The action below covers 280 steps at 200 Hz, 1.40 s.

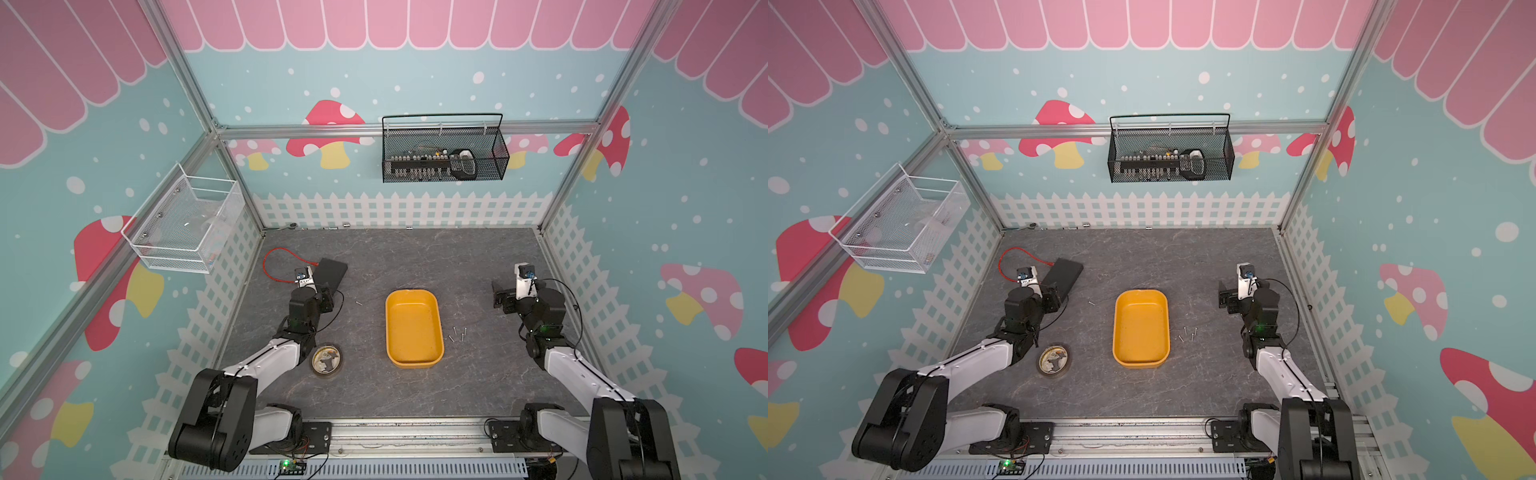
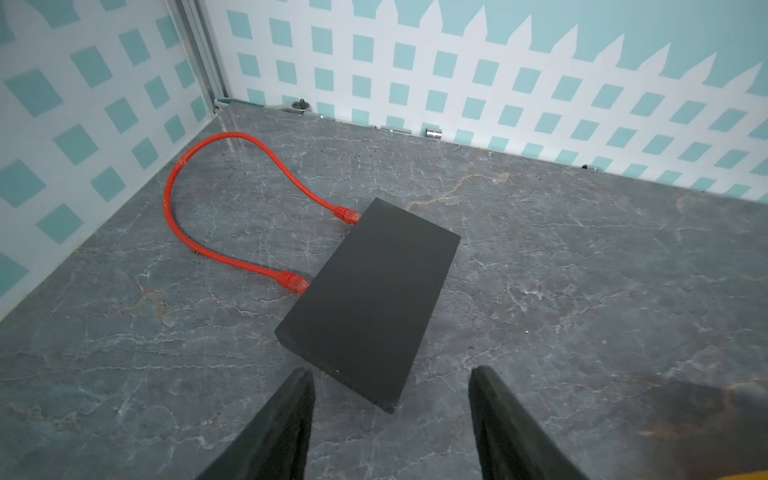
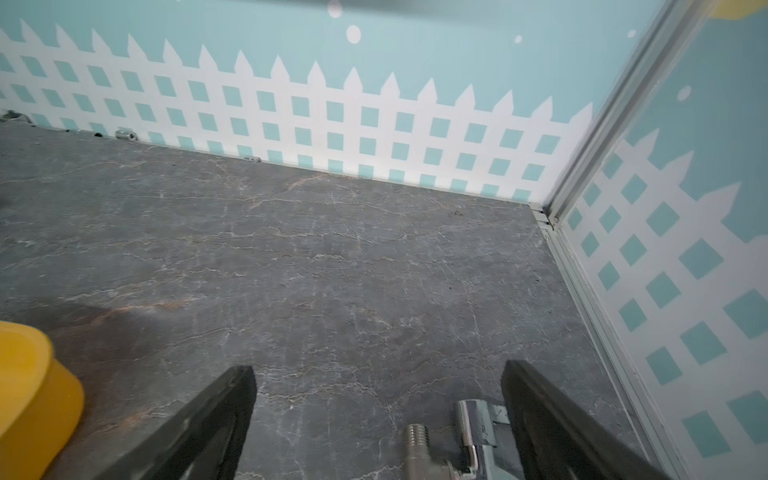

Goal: Take out the screws from the storage box
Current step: Reset both arms

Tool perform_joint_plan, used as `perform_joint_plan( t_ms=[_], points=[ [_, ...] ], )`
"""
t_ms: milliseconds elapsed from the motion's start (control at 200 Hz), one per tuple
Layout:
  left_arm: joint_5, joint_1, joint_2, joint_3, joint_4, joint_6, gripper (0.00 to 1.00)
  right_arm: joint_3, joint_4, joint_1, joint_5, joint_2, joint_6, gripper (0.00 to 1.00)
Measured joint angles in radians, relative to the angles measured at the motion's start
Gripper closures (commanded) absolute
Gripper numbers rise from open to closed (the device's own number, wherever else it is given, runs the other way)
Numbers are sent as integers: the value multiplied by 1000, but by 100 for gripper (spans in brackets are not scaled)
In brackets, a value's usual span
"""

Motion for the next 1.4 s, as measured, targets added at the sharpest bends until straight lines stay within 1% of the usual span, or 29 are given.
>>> perform_joint_plan(
  t_ms=[100,180,335,410,500,510,515,520,525,535,545,665,731,866,1291,1401],
  points=[
    [10,5,10,-138,211,69,37,-97,153,-35,1,62,-1,1],
    [36,23,13,-196,325,100,37,-135,266,-61,-29,128,4,1],
    [108,66,46,-186,478,126,37,-179,518,-74,-108,258,12,1],
    [148,70,98,-179,566,131,36,-196,607,-74,-127,300,14,1],
    [166,70,200,-189,689,134,27,-201,657,-74,-138,307,14,2],
    [165,70,206,-190,692,136,24,-201,663,-74,-138,307,14,1],
    [165,70,208,-191,691,135,18,-200,665,-74,-138,307,14,1],
    [165,71,210,-191,690,134,10,-200,668,-74,-138,307,14,1],
    [165,71,213,-192,690,130,5,-200,669,-74,-139,307,14,1],
    [164,72,217,-192,690,129,2,-200,673,-74,-140,307,14,1],
    [165,72,220,-193,690,135,1,-200,677,-73,-140,306,14,2],
    [166,87,229,-187,708,117,1,-200,697,-61,-126,311,11,1],
    [166,94,230,-186,724,117,1,-200,741,-47,-108,345,11,2],
    [170,97,229,-184,731,116,1,-201,742,-37,-63,357,11,1],
    [171,97,229,-183,737,116,1,-189,737,-32,-61,360,2,1],
    [171,97,229,-183,737,116,1,-166,715,-11,-39,361,-5,1]
  ],
)
